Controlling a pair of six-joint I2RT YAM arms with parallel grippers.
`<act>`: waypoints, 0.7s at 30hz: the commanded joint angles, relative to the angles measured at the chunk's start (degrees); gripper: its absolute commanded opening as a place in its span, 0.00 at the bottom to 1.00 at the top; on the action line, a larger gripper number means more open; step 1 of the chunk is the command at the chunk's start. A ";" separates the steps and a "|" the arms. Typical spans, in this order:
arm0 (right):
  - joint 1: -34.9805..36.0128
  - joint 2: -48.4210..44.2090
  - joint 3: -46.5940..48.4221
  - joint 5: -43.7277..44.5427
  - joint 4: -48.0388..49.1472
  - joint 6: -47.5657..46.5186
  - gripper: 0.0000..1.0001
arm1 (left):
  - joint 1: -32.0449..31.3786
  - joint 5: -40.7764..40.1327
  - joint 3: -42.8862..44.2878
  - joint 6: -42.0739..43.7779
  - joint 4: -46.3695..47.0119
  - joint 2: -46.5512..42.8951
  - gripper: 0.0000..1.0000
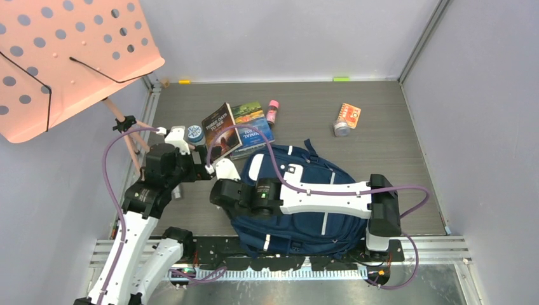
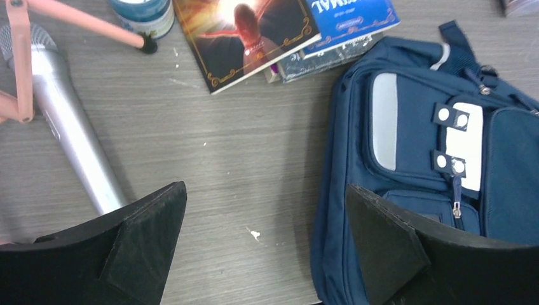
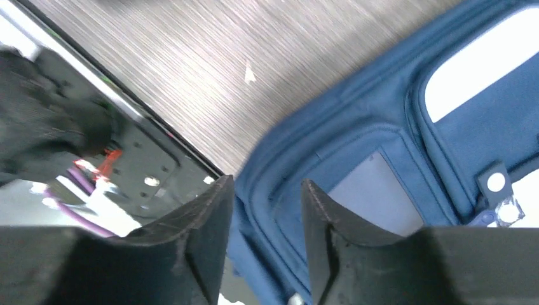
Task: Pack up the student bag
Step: Move the student bag to the center of the board.
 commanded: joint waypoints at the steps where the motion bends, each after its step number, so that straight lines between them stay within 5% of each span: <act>1: 0.08 -3.45 6.15 1.27 6.32 -3.89 0.58 | -0.28 -1.03 -0.20 -0.12 -1.92 1.16 0.98; 4: -3.01 -6.45 5.64 1.71 3.58 -4.24 0.77 | -0.28 -3.76 0.87 0.49 -2.70 2.32 0.98; 6: -5.88 -8.81 4.57 0.82 2.01 -4.65 0.81 | -0.28 -4.26 1.62 0.67 -2.99 3.15 0.99; 11: -16.28 -15.70 -0.12 -1.84 -2.60 -4.81 0.85 | -0.28 -1.84 1.88 2.61 -1.33 5.52 0.99; 21: -51.24 -32.55 -19.36 -16.16 -6.25 -3.86 0.94 | -0.37 12.30 -0.68 1.21 4.53 11.57 0.99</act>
